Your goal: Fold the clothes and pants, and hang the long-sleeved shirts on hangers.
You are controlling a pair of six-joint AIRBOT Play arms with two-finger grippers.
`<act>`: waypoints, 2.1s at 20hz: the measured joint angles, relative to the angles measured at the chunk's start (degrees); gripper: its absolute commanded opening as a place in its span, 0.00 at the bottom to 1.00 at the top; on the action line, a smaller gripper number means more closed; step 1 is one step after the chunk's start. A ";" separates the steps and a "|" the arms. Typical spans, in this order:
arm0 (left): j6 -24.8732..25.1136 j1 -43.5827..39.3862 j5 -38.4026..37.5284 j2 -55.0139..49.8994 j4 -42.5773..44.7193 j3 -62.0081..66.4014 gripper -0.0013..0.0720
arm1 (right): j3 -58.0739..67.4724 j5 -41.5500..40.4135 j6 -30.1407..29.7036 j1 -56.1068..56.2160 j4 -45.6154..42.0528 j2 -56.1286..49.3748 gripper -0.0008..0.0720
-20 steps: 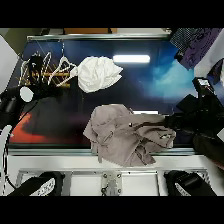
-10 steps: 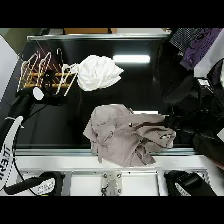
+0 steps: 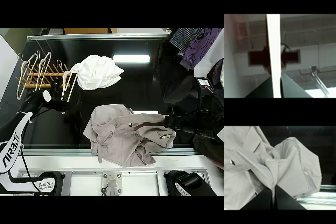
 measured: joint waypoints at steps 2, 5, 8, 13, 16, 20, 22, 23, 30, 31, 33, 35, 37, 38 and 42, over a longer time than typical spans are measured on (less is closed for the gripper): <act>-0.02 0.00 0.50 -0.94 0.11 0.00 0.04 | 0.00 0.02 0.00 0.00 0.00 0.00 0.03; -0.17 0.00 0.94 -1.92 0.28 0.00 0.04 | 0.00 0.00 0.00 0.00 0.00 0.00 0.03; -0.15 0.00 1.22 -2.32 0.31 0.00 0.04 | 0.00 0.00 0.00 0.00 0.00 0.00 0.03; -0.22 0.00 0.59 -2.54 0.50 -0.04 0.62 | 0.00 -0.02 0.00 0.00 0.00 0.00 0.03; -1.31 0.00 0.81 -2.54 0.48 -0.04 0.62 | 0.00 0.02 0.00 0.00 0.00 0.00 0.03; -2.34 0.00 3.39 -2.54 0.59 -0.07 0.62 | 0.00 0.00 0.00 0.00 0.00 0.00 0.03; -2.45 0.00 5.38 -2.54 0.76 -0.07 0.62 | 0.00 0.02 0.00 0.00 0.00 0.02 0.03; -2.80 0.02 6.32 -2.54 0.79 -0.07 0.62 | 0.00 0.00 0.00 0.00 0.00 0.00 0.03; -6.14 0.02 11.61 -2.54 0.76 -0.07 0.62 | 0.00 0.00 0.00 0.00 0.00 0.00 0.03; -6.43 0.02 11.69 -2.54 0.76 -0.07 0.62 | 0.00 0.00 0.00 0.00 0.00 0.02 0.03; -6.71 0.00 11.61 -2.54 0.72 -0.07 0.62 | 0.00 0.02 0.00 0.00 0.00 0.00 0.03; -6.86 -0.09 11.28 -2.54 0.52 -0.07 0.62 | 0.00 0.02 0.00 0.00 0.00 0.02 0.03; -6.93 -0.61 10.88 -2.54 0.35 -0.07 0.62 | 0.00 0.00 0.00 0.00 0.00 0.02 0.03; -7.04 -1.01 10.82 -2.54 0.33 -0.07 0.62 | 0.00 0.02 0.00 0.00 0.00 0.02 0.03; -7.13 -2.45 11.04 -2.75 0.31 -0.07 0.62 | 0.00 0.02 0.00 0.00 0.00 0.02 0.03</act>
